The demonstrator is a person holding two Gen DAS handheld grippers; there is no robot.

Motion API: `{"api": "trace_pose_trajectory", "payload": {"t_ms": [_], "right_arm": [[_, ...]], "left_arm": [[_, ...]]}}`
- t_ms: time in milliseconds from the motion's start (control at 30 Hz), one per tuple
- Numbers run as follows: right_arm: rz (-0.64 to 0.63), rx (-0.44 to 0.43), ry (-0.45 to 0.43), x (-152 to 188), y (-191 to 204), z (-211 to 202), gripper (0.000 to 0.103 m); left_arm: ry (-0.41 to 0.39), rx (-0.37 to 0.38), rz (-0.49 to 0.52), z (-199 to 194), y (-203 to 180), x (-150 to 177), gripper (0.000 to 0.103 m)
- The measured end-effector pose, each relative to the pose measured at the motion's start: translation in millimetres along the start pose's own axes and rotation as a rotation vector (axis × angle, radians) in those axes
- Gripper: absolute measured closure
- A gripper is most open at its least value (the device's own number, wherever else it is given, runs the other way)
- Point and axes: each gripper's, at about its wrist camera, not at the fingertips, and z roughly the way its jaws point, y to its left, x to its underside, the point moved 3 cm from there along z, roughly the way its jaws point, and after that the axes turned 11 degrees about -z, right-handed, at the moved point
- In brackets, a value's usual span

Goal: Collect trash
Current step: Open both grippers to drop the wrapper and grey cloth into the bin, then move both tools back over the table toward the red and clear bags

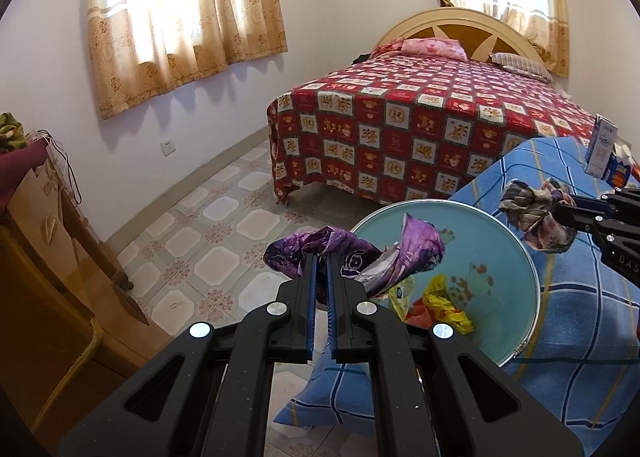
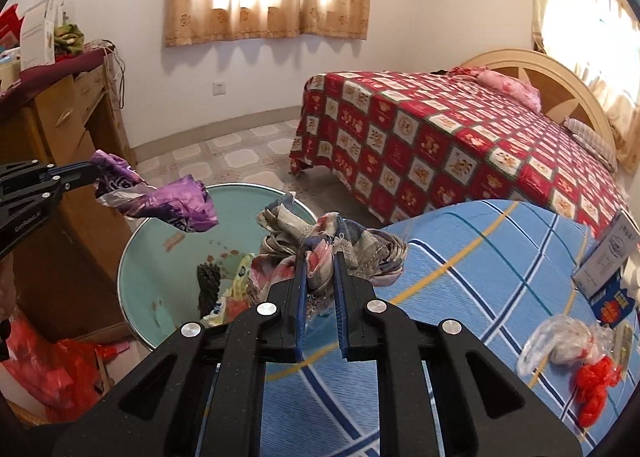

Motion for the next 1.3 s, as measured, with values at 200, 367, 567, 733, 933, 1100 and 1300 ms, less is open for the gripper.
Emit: {"api": "trace_pose_trajectory", "payload": {"t_ms": [200, 367, 567, 733, 933, 1100, 1300], "right_arm": [[-0.022, -0.035, -0.024, -4.6, 11.1, 1.2, 0.085], [-0.017, -0.040, -0.032, -3.3, 12.9, 0.2, 0.055], [0.000, -0.019, -0.032, 2.8, 8.6, -4.2, 0.041], [0.011, -0.002, -0.036, 9.9, 3.5, -9.4, 0.035], [0.018, 0.012, -0.039, 15.8, -2.8, -13.7, 0.031], [0.035, 0.037, -0.033, 28.4, -11.5, -21.1, 0.031], [0.087, 0.111, 0.014, 61.6, -42.9, -40.0, 0.031]], "left_arm": [[0.010, 0.012, 0.001, 1.0, -1.0, 2.1, 0.096], [-0.004, -0.001, -0.004, -1.5, -3.3, 4.2, 0.039], [-0.004, -0.013, -0.015, -0.9, -3.1, 5.6, 0.032], [-0.004, -0.019, -0.009, -1.7, -6.6, 7.7, 0.027], [0.002, -0.022, -0.009, -0.8, -8.1, 9.5, 0.021], [0.021, -0.021, -0.010, 3.7, -15.6, 14.0, 0.018], [0.064, 0.025, 0.047, 13.9, -54.4, 28.4, 0.016]]}}
